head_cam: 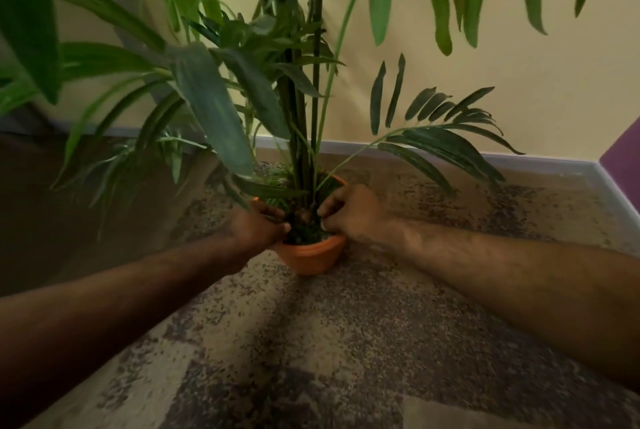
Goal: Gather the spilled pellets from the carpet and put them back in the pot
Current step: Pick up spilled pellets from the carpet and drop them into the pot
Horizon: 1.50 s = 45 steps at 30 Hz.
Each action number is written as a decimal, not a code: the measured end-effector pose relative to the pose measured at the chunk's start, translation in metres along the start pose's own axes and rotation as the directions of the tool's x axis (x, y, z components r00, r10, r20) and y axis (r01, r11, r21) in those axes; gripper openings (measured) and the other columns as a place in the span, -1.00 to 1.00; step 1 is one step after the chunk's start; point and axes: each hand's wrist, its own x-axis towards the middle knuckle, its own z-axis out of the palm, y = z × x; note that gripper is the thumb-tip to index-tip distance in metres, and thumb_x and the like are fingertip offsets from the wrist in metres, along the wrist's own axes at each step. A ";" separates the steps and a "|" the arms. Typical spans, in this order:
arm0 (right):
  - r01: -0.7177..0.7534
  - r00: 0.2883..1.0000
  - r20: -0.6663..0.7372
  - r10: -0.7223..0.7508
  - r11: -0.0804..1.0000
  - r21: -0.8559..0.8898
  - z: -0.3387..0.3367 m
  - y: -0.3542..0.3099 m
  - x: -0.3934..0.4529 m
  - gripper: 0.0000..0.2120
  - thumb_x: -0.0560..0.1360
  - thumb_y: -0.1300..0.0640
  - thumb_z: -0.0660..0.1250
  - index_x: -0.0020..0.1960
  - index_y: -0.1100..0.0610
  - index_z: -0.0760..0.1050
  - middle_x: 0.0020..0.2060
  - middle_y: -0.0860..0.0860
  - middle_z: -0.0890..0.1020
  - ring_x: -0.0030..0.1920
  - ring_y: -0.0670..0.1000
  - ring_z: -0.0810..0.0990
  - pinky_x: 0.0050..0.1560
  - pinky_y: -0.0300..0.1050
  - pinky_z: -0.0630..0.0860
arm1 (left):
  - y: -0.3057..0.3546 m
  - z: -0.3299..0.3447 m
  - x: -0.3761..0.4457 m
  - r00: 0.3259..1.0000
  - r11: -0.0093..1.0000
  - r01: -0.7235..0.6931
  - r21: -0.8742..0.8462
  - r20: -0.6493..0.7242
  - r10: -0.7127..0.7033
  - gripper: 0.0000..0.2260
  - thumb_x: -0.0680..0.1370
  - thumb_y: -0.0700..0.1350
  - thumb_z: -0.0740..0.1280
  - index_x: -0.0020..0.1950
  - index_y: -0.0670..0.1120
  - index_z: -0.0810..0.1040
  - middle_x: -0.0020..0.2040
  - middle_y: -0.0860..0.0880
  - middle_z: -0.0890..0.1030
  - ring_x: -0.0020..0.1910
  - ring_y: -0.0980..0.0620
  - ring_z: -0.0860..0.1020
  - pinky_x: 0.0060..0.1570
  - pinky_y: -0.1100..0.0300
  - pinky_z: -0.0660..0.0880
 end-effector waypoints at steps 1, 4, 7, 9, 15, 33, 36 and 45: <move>0.009 1.000 0.005 -0.009 1.000 -0.013 0.000 -0.002 0.001 -0.80 0.29 0.37 0.50 -0.10 0.25 0.65 -0.24 0.03 0.63 -0.27 -0.06 0.58 -0.33 -0.28 0.49 | 0.001 0.001 0.003 1.000 1.000 -0.009 -0.014 -0.008 0.009 -0.84 0.47 -0.30 0.41 0.04 -0.23 0.57 -0.15 -0.17 0.63 -0.37 0.01 0.58 -0.53 0.29 0.53; 0.016 1.000 -0.012 -0.016 1.000 -0.017 -0.001 -0.004 0.003 -0.80 0.32 0.38 0.48 -0.08 0.22 0.64 -0.18 0.06 0.63 -0.16 -0.03 0.59 -0.27 -0.26 0.52 | 0.004 0.000 0.009 0.998 0.990 -0.043 -0.134 0.038 0.048 -0.81 0.52 -0.32 0.32 0.07 -0.09 0.55 -0.06 -0.04 0.60 -0.19 0.02 0.60 -0.51 0.27 0.53; -0.002 0.998 -0.057 0.001 1.000 -0.019 -0.004 -0.001 0.002 -0.80 0.34 0.42 0.42 -0.08 0.23 0.64 -0.20 0.10 0.64 -0.18 0.03 0.61 -0.21 -0.11 0.57 | 0.000 -0.003 0.010 0.998 0.985 -0.052 -0.163 0.031 0.058 -0.69 0.48 -0.41 0.32 0.12 -0.09 0.55 0.02 -0.03 0.58 -0.10 0.01 0.59 -0.48 0.26 0.54; -0.012 0.997 -0.075 0.012 1.000 -0.012 -0.008 0.003 0.001 -0.79 0.35 0.44 0.39 -0.07 0.24 0.64 -0.17 0.14 0.66 -0.17 0.08 0.64 -0.17 -0.04 0.61 | -0.006 -0.003 0.010 0.999 0.993 -0.035 -0.112 -0.042 0.030 -0.77 0.47 -0.41 0.31 -0.02 -0.11 0.58 -0.02 -0.11 0.62 -0.15 -0.03 0.61 -0.47 0.22 0.55; 0.022 0.993 -0.117 -0.023 1.000 -0.009 -0.031 0.031 -0.002 -0.85 0.41 0.40 0.36 -0.11 0.21 0.62 -0.13 0.19 0.69 -0.14 0.13 0.67 -0.06 0.07 0.64 | -0.014 0.015 -0.014 0.984 0.993 -0.080 0.086 -0.155 0.093 -0.76 0.57 -0.19 0.19 -0.21 0.02 0.55 -0.22 -0.04 0.63 -0.24 -0.12 0.63 -0.23 -0.06 0.60; -0.262 0.932 -0.265 0.248 0.965 -0.018 -0.188 0.205 -0.092 -0.85 0.40 0.49 0.32 -0.11 0.32 0.58 -0.36 0.18 0.60 -0.43 0.10 0.53 -0.32 -0.06 0.52 | -0.006 0.199 -0.043 0.826 0.861 -0.451 0.234 0.474 0.303 -0.91 0.50 -0.14 0.33 -0.11 0.07 0.53 -0.14 0.11 0.61 -0.17 0.15 0.57 -0.20 0.46 0.45; -0.293 0.922 -0.284 0.264 0.954 -0.065 -0.207 0.231 -0.110 -0.84 0.41 0.47 0.29 -0.10 0.31 0.60 -0.28 0.22 0.65 -0.37 0.02 0.56 -0.30 -0.16 0.49 | 0.001 0.228 -0.036 0.760 0.779 -0.537 0.324 0.586 0.281 -0.75 0.43 -0.05 0.40 0.08 0.08 0.48 -0.04 0.05 0.56 -0.11 0.06 0.56 -0.13 0.27 0.47; -0.299 0.930 -0.284 0.231 0.928 -0.223 -0.204 0.305 -0.131 -0.76 0.39 0.34 0.41 0.05 0.23 0.61 -0.14 0.01 0.56 -0.12 0.00 0.54 -0.14 -0.26 0.37 | 0.007 0.313 -0.035 0.722 0.703 -0.607 0.370 0.628 0.293 -0.46 0.42 0.03 0.41 0.38 0.04 0.36 0.32 -0.03 0.42 0.28 -0.04 0.44 0.29 0.15 0.40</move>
